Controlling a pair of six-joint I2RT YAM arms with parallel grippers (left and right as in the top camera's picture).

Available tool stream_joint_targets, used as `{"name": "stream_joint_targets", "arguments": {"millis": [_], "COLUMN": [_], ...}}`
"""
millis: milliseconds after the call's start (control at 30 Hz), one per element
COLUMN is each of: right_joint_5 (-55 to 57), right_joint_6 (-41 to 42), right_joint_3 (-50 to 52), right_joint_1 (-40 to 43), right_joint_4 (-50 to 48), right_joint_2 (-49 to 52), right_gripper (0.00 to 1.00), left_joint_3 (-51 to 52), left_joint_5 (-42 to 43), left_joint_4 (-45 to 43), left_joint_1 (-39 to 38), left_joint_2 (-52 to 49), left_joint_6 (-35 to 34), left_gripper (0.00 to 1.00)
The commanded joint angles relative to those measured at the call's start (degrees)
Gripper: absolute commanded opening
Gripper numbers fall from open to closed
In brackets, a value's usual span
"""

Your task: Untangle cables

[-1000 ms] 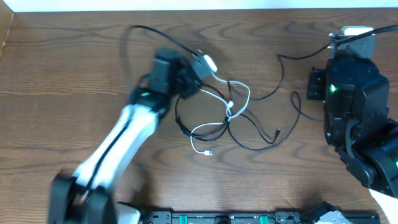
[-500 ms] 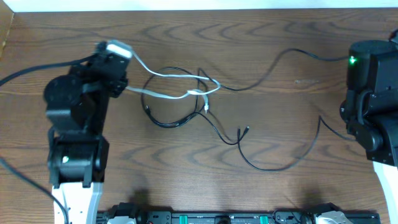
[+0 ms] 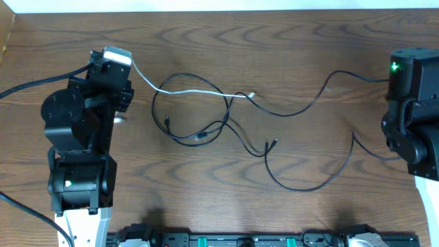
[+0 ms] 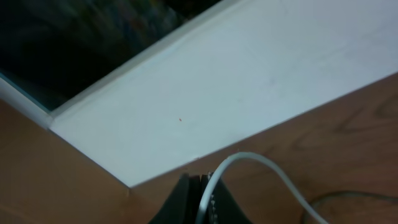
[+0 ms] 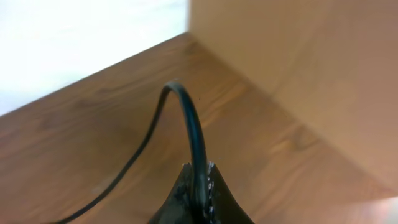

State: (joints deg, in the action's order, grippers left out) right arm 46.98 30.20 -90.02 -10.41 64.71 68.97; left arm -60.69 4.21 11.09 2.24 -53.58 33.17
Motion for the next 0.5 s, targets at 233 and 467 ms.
{"name": "stream_joint_targets", "arguments": {"millis": [233,467], "right_joint_5": [-29.6,-58.8], "right_joint_6": [-0.4,-22.5], "right_joint_3": [-0.7,-0.7], "right_joint_1": [0.2,0.2], "right_joint_4": [-4.6,-7.0], "right_joint_2": [2.1,6.6], "right_gripper": [0.03,0.99], "left_joint_3": [-1.0,-1.0], "left_joint_5": [6.3,9.6], "left_joint_4": [3.4,2.5], "left_joint_1": [0.3,0.3], "left_joint_2": [-1.0,-1.3], "left_joint_6": [-2.4,-2.4], "left_gripper": [0.07,0.07]}}
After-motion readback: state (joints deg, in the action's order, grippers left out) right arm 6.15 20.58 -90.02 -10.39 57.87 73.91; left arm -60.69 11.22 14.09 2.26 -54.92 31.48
